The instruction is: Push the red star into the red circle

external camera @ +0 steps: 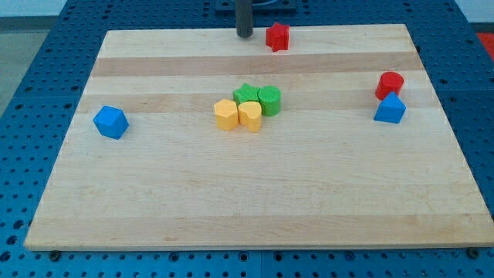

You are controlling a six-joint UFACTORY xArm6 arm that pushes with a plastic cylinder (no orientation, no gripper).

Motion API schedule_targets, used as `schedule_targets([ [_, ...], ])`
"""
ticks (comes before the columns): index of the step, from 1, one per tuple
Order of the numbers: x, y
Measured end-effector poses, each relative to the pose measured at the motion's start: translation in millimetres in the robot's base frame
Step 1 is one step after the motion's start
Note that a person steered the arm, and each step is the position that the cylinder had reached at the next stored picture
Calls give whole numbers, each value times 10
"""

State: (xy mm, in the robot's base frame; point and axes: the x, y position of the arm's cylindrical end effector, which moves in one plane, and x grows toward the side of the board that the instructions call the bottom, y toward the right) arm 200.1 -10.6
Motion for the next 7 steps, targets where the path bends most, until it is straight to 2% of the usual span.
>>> schedule_targets([
  [2,15,548],
  [3,154,652],
  [7,624,576],
])
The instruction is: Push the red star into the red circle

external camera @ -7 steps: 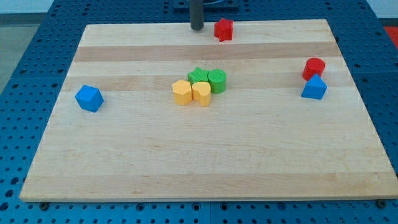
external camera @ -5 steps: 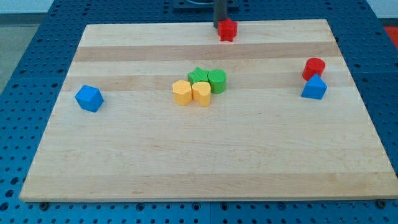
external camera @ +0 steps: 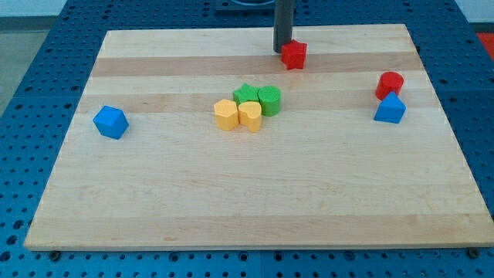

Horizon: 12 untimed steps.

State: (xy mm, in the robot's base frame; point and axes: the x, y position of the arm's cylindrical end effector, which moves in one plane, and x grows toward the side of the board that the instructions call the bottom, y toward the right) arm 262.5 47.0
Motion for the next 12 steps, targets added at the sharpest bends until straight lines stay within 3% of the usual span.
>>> schedule_targets([
  [2,333,-4],
  [9,369,1047],
  [12,737,1053],
])
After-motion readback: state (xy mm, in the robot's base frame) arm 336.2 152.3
